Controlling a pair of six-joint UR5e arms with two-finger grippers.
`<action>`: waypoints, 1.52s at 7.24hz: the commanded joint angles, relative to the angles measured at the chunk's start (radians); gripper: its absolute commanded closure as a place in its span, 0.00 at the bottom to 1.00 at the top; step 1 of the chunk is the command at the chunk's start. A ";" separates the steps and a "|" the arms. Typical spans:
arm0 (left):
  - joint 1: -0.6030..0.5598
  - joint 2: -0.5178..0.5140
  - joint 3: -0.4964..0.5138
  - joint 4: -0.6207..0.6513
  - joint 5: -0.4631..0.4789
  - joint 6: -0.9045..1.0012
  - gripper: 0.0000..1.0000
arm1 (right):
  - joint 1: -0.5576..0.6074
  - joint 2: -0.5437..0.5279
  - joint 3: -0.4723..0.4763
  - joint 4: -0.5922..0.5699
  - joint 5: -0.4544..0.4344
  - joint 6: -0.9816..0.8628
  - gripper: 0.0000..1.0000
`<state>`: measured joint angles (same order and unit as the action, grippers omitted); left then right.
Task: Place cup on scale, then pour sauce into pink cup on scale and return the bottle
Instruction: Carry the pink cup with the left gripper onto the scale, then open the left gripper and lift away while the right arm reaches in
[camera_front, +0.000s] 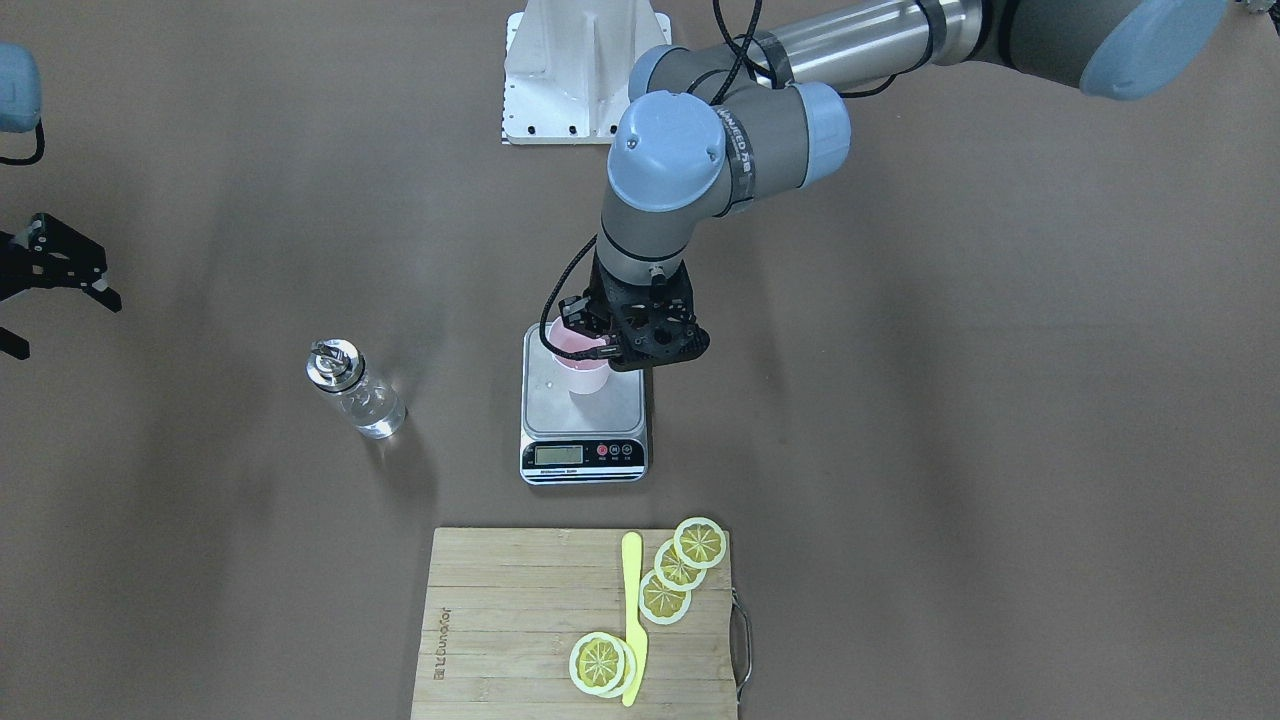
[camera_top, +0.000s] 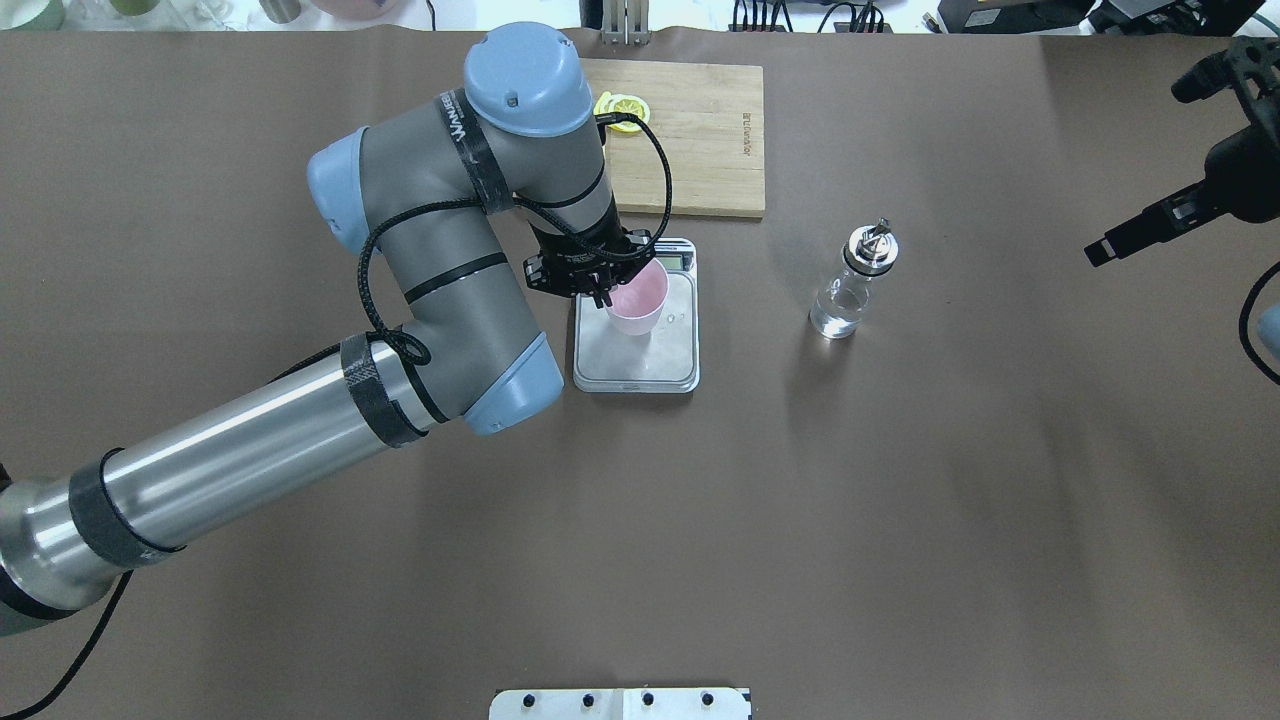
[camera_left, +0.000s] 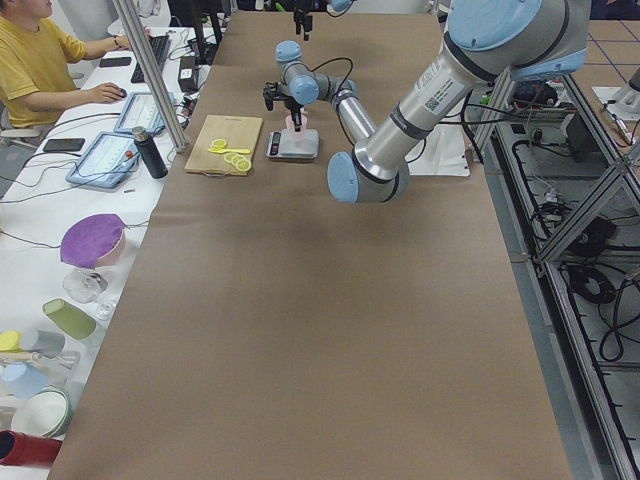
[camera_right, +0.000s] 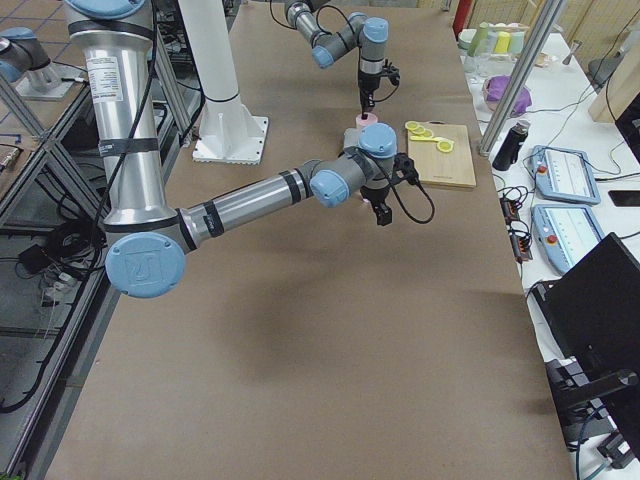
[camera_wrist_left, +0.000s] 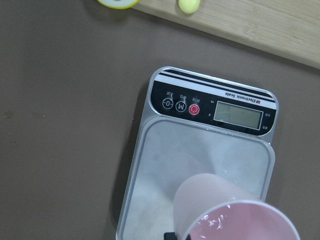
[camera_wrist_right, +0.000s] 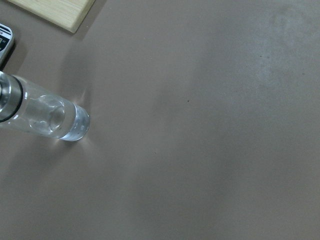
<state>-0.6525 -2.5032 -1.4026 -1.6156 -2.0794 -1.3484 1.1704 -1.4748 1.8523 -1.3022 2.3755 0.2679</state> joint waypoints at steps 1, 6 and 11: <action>0.011 -0.002 0.011 -0.007 0.016 0.000 1.00 | -0.017 -0.004 -0.001 0.015 -0.006 0.002 0.00; 0.022 0.012 -0.018 -0.038 0.058 0.028 0.00 | -0.037 0.005 0.001 0.015 -0.024 0.002 0.00; -0.123 0.190 -0.262 0.066 -0.074 0.222 0.00 | -0.154 0.010 0.080 0.056 -0.163 0.002 0.00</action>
<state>-0.7271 -2.3569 -1.6165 -1.5927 -2.1095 -1.2055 1.0722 -1.4654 1.9066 -1.2692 2.2957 0.2700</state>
